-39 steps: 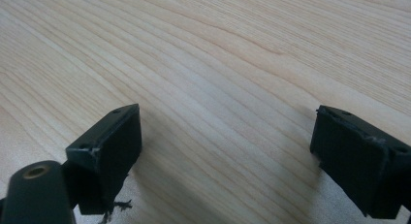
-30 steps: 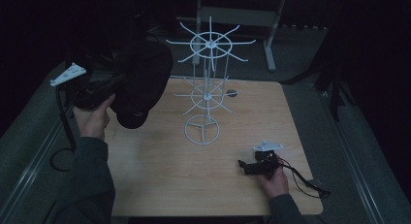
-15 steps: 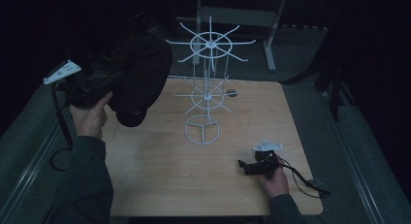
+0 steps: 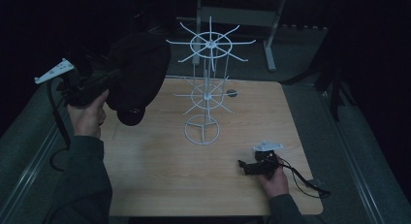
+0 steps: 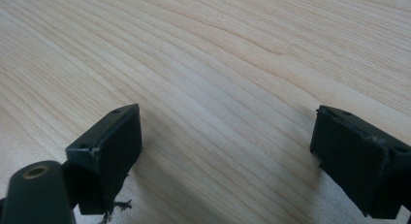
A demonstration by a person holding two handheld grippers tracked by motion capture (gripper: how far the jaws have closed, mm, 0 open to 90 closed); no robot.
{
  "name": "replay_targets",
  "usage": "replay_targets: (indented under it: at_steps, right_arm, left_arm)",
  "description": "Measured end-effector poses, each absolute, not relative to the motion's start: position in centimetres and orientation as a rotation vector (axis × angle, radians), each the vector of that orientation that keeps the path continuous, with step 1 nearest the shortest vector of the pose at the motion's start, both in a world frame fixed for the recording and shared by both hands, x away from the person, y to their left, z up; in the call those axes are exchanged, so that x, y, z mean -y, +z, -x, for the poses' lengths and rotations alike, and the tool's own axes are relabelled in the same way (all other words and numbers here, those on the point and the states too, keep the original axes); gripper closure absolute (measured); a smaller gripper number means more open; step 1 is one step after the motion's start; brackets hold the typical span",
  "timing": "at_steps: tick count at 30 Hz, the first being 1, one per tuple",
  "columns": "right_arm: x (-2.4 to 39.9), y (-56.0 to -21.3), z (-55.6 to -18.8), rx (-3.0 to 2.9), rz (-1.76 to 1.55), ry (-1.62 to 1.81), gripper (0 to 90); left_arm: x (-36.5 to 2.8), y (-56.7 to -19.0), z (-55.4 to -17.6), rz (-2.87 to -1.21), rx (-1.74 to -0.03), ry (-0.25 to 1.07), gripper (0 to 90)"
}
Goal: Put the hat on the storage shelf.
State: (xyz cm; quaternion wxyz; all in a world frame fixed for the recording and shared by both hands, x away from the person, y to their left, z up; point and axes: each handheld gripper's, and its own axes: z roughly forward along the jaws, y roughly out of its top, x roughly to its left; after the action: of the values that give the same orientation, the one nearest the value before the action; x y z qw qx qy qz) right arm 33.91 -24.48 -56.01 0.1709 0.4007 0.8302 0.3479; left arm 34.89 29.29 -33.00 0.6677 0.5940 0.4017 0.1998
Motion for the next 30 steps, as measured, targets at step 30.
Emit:
replay_targets:
  at_steps: [30]
  right_arm:
    - [24.48,-56.01,-33.93,-2.358,-1.135,0.988,10.9]
  left_arm:
    - [-30.24,-32.24,-34.61,-1.296,-0.862,0.409,84.6]
